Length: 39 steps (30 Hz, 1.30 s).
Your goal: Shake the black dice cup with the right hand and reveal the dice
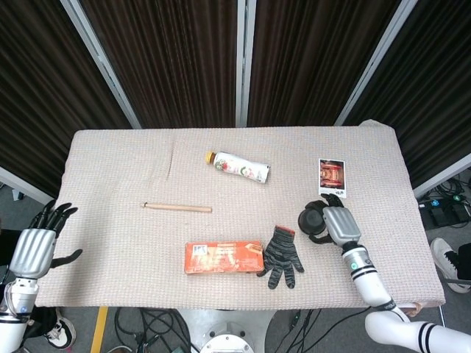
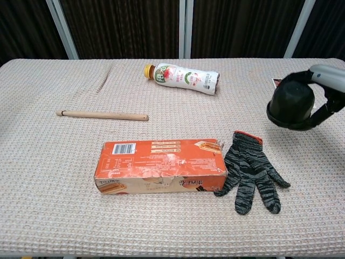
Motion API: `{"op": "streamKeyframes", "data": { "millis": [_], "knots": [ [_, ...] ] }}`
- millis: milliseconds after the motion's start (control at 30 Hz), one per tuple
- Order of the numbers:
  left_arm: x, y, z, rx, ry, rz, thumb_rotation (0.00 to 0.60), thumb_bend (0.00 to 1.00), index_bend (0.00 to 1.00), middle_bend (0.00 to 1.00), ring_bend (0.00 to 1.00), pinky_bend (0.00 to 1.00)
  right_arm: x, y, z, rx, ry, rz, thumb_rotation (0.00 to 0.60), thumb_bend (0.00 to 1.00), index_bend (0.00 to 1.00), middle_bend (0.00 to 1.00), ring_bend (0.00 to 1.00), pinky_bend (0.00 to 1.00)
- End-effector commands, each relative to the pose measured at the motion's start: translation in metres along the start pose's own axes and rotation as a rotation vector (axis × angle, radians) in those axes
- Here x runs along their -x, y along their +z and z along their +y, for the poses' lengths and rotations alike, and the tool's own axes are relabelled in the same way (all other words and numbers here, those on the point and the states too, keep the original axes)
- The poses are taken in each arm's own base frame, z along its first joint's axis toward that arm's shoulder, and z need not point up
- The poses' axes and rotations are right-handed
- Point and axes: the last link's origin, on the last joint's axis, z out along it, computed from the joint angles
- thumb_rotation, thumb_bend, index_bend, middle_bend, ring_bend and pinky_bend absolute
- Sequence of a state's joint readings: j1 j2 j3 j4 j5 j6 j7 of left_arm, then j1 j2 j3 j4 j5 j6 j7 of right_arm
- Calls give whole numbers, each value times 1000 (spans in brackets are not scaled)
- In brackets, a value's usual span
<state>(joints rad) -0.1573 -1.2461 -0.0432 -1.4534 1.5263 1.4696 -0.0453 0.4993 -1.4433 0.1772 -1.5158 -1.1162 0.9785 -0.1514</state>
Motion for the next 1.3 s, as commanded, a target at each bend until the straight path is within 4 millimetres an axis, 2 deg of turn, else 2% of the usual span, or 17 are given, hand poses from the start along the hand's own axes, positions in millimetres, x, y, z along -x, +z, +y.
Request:
{"op": "streamKeyframes", "data": {
  "millis": [33, 133, 267, 367, 433, 533, 633, 767, 933, 1000, 1067, 1133, 1300],
  "knots": [
    [0, 0, -1, -3, -2, -1, 600, 123, 174, 126, 0, 185, -5, 1, -32, -85, 1, 42, 600, 157, 358, 465, 70, 0],
    [2, -1, -1, -3, -5, -3, 600, 123, 174, 126, 0, 185, -28, -16, -36, -123, -2, 120, 600, 157, 358, 466, 70, 0],
    [3, -2, -1, -2, -7, -6, 600, 124, 174, 126, 0, 185, -47, -29, -18, -70, -6, 171, 600, 155, 358, 467, 70, 0],
    [4, -1, -2, -4, -9, -7, 600, 124, 174, 126, 0, 185, -41, -26, -3, -21, 23, 128, 600, 154, 358, 467, 70, 0],
    [5, -2, -2, -5, -10, -10, 600, 123, 174, 126, 0, 185, -29, -18, 5, 6, 5, 82, 600, 154, 358, 468, 70, 0],
    [5, -2, -2, -3, -9, -11, 600, 123, 174, 126, 0, 185, -8, -4, 10, 38, -7, 11, 600, 154, 358, 467, 70, 0],
    [4, -3, -2, -4, -5, -8, 600, 123, 174, 126, 0, 185, 2, 2, 10, 41, -8, -11, 600, 155, 358, 467, 70, 0],
    [4, -3, -2, -5, -6, -12, 600, 123, 174, 126, 0, 185, -9, -9, 14, 35, 5, 57, 600, 155, 358, 467, 70, 0],
    [8, -2, -2, -2, -8, -21, 600, 123, 174, 127, 0, 185, -22, -31, 37, 64, -21, 99, 600, 155, 358, 468, 70, 0],
    [9, -2, -3, -3, -7, -28, 600, 123, 174, 126, 0, 185, -20, -30, 37, 60, -3, 83, 600, 155, 357, 469, 70, 0],
    [9, -1, -3, -3, -10, -26, 600, 124, 174, 126, 0, 185, -13, -22, 28, 34, 12, 52, 600, 155, 357, 469, 70, 0],
    [8, -2, -3, -6, -11, -18, 600, 125, 174, 126, 0, 185, -2, -7, 3, -28, 29, 7, 600, 156, 357, 469, 70, 0],
    [4, -5, -8, -25, -7, -10, 600, 126, 174, 126, 0, 185, 19, 27, -83, -227, 57, -47, 600, 162, 357, 469, 70, 0]
  ]
}}
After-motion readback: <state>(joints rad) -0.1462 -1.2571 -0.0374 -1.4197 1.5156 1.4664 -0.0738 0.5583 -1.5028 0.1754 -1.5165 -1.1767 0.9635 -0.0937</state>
